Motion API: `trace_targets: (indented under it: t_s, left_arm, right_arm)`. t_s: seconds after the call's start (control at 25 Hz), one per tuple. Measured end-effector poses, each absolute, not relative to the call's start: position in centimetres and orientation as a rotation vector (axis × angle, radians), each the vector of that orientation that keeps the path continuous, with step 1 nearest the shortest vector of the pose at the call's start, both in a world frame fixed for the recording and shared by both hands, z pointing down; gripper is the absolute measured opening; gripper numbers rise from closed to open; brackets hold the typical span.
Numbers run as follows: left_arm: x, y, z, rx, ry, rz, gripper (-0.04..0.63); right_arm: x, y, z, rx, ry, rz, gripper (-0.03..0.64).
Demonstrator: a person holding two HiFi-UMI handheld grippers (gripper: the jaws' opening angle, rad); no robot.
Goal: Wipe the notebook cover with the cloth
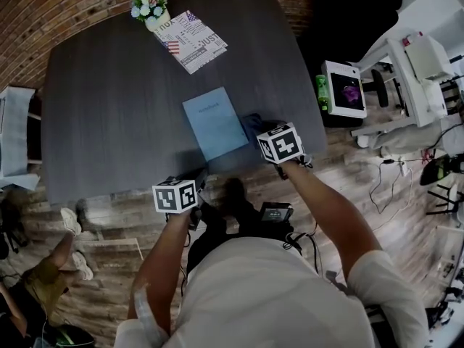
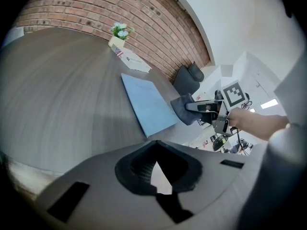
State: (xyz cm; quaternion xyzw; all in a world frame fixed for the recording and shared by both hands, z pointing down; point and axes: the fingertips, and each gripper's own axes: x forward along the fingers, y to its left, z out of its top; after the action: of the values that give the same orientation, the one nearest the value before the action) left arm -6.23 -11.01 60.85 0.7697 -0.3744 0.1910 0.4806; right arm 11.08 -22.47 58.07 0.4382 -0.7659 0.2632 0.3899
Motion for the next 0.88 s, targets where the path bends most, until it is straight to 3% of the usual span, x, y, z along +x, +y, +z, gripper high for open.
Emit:
trace_targets:
  t_s: [0.88]
  left_arm:
    - [-12.0, -9.2, 47.5, 2.055, -0.952, 0.045, 0.008]
  right_arm:
    - [11.3, -18.0, 49.3, 1.366, -2.114, 0.835, 0.083]
